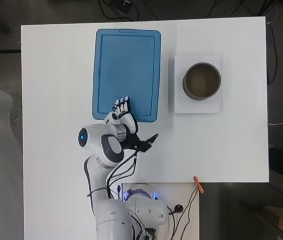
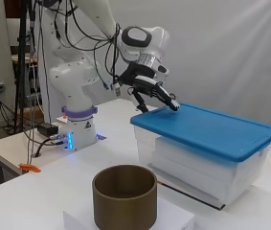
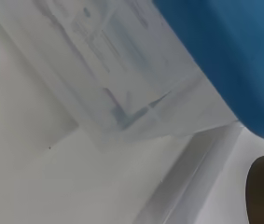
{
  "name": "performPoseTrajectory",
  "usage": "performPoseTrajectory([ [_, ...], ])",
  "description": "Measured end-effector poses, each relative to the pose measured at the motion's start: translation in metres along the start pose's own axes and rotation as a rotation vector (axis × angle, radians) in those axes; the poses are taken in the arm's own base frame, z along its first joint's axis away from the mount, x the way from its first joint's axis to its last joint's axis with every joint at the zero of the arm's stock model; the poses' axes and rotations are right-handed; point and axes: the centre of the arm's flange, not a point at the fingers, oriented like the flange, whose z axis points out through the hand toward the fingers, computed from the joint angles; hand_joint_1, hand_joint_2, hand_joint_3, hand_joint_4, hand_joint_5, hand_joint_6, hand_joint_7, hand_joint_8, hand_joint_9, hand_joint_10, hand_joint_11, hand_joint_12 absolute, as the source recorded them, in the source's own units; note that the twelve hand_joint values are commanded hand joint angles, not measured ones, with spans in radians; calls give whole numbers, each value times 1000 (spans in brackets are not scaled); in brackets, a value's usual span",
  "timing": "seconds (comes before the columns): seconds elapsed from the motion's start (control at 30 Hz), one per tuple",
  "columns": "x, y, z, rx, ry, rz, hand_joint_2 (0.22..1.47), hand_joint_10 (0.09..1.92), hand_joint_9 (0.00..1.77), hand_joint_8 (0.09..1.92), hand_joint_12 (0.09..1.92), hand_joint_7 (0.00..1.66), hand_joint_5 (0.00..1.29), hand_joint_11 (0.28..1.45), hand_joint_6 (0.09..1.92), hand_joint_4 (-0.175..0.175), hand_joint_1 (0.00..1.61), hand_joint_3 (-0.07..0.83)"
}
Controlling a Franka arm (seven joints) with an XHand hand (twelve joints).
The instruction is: Teleoperate dual arm-hand system to remove items from a box
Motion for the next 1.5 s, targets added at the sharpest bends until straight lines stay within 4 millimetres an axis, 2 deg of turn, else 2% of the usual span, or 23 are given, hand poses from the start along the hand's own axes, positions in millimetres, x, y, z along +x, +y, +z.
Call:
performPoseTrajectory([
  [0.03, 0, 5, -1, 1, 2, -14, 1235, 87, 208, 87, 87, 96, 136, 366, 87, 1, 862, 30],
  [0.07, 2, 9, -2, 1, 0, -15, 1246, 87, 458, 87, 87, 339, 330, 499, 87, 8, 935, 24],
  [0.1, 4, 15, -3, 11, -6, 8, 1242, 456, 649, 513, 297, 529, 586, 622, 415, 4, 1034, -21],
  [0.13, 7, 20, -3, 32, -10, 55, 1229, 852, 738, 917, 543, 609, 726, 642, 751, -61, 1159, -25],
  [0.17, 9, 24, -1, 52, -10, 106, 1218, 1110, 777, 1173, 713, 643, 786, 629, 963, -113, 1243, -16],
  [0.23, 12, 33, -3, 89, 5, 238, 1204, 1329, 834, 1340, 1013, 678, 807, 610, 1157, -160, 1318, -5],
  [0.3, 13, 40, -8, 112, 20, 285, 1203, 1397, 850, 1370, 1179, 689, 789, 599, 1232, -173, 1336, 0],
  [0.4, 8, 48, -19, 155, 55, 225, 1228, 1476, 820, 1399, 1321, 671, 704, 601, 1387, -175, 1332, 6],
  [0.5, -8, 54, -37, 200, 136, 177, 1261, 1485, 760, 1580, 1149, 607, 659, 562, 1444, -175, 1318, 5],
  [0.53, -13, 55, -43, 194, 142, 173, 1292, 1328, 711, 1624, 917, 629, 602, 573, 1460, -148, 1238, 6],
  [0.57, -19, 56, -50, 177, 136, 173, 1224, 948, 481, 1163, 621, 405, 375, 491, 991, -114, 780, -18],
  [0.6, -22, 58, -55, 162, 126, 173, 1136, 597, 314, 685, 370, 223, 204, 429, 559, -103, 425, -20],
  [0.63, -22, 59, -59, 142, 105, 173, 1067, 353, 233, 364, 202, 118, 103, 401, 288, -107, 215, -14],
  [0.67, -18, 58, -62, 125, 77, 176, 1015, 200, 206, 182, 104, 64, 49, 394, 141, -117, 104, -8],
  [0.7, -13, 54, -61, 113, 53, 180, 980, 117, 197, 88, 87, 38, 23, 394, 87, -127, 48, -6],
  [0.83, 1, 21, -32, 188, 84, 211, 841, 87, 194, 87, 87, 11, 0, 398, 87, -144, 95, -19],
  [0.9, 12, 2, -9, 226, 97, 217, 816, 87, 183, 87, 87, 3, 0, 393, 87, -128, 238, -15],
  [0.97, 14, -8, 2, 194, 74, 199, 845, 87, 163, 87, 87, 0, 9, 375, 87, -100, 408, 2],
  [1.07, 7, -7, -6, 37, 53, 160, 901, 87, 147, 87, 87, 4, 22, 359, 87, -71, 533, 24],
  [1.17, -1, -4, -20, -78, 57, 171, 894, 87, 150, 87, 87, 16, 24, 353, 87, -60, 533, 14],
  [1.33, 0, 3, -15, -10, 65, 205, 878, 87, 153, 87, 87, 20, 8, 352, 87, -58, 509, 4],
  [1.47, 4, 25, -6, 14, 58, 217, 873, 87, 172, 87, 87, 42, 0, 352, 87, -54, 487, 1],
  [1.5, 5, 32, -4, 14, 56, 218, 900, 87, 224, 87, 87, 104, 49, 366, 87, -48, 478, 4],
])
